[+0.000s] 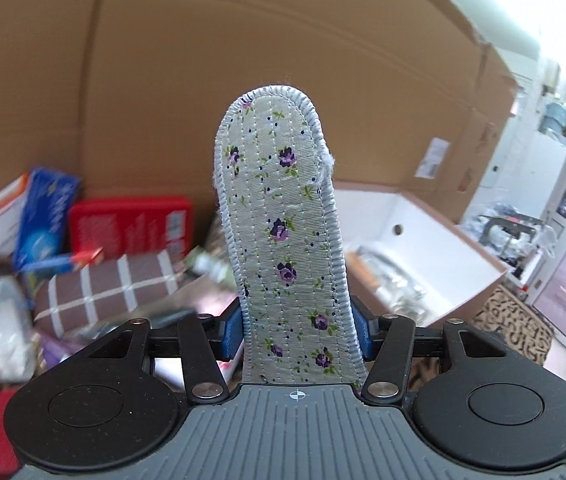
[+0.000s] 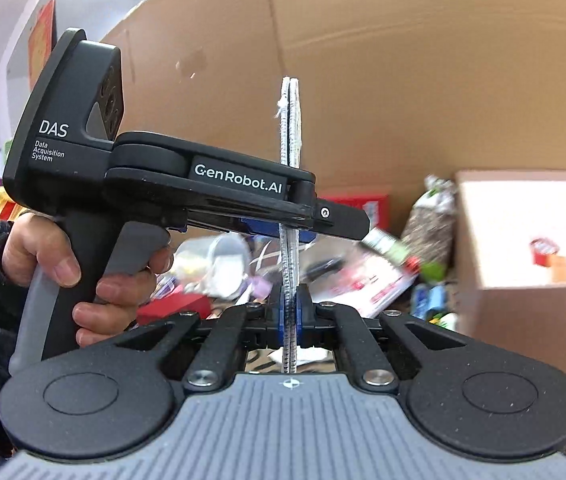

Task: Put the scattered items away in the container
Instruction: 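Lift and carry both insoles over the open box with both grippers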

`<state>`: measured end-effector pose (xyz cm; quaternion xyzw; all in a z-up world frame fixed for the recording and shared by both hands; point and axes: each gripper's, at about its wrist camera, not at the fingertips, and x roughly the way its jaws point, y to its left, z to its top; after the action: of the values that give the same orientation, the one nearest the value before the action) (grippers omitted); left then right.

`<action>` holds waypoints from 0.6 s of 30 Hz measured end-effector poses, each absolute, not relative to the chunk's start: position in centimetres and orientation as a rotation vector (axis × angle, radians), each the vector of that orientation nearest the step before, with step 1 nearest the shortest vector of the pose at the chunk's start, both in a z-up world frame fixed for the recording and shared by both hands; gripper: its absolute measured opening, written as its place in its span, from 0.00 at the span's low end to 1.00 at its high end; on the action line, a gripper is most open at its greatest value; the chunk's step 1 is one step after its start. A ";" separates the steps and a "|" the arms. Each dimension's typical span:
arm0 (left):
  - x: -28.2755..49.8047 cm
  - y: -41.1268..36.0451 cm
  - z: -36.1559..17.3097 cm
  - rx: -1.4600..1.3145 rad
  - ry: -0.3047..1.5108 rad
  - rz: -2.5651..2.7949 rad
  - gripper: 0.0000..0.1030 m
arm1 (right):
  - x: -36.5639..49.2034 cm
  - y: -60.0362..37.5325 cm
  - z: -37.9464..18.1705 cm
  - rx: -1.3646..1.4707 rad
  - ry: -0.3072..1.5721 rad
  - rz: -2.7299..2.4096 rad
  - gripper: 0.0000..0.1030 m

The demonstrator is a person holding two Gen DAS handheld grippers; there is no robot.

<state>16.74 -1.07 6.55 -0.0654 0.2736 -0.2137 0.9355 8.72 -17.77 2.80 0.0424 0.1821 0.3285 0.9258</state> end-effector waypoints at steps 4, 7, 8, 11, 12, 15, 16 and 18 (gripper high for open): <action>17.6 -3.9 8.4 -0.101 0.520 -0.486 0.54 | 8.6 -20.1 4.1 0.094 0.316 0.622 0.06; 18.1 -6.2 10.1 -0.080 0.480 -0.529 0.54 | 8.6 -21.8 5.2 0.088 0.266 0.573 0.06; 18.3 -7.1 10.6 -0.073 0.468 -0.543 0.54 | 8.5 -22.4 5.6 0.088 0.251 0.558 0.06; 19.0 -9.4 12.1 -0.056 0.431 -0.586 0.54 | 8.5 -24.2 6.7 0.085 0.209 0.512 0.06; 19.3 -10.1 12.4 -0.055 0.421 -0.600 0.54 | 8.6 -24.7 7.1 0.082 0.196 0.497 0.06; 20.8 -12.1 13.0 -0.070 0.419 -0.634 0.54 | 9.3 -26.2 7.7 0.059 0.179 0.444 0.06; 21.4 -12.8 12.9 -0.072 0.424 -0.641 0.54 | 9.6 -26.7 7.8 0.052 0.179 0.428 0.06; 22.6 -14.1 12.7 -0.077 0.434 -0.656 0.54 | 10.3 -27.6 7.7 0.041 0.184 0.400 0.06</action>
<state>22.60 -14.13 12.74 -0.0373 0.2115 -0.3197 0.9229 10.35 -27.62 7.72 0.0202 0.0911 0.1986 0.9756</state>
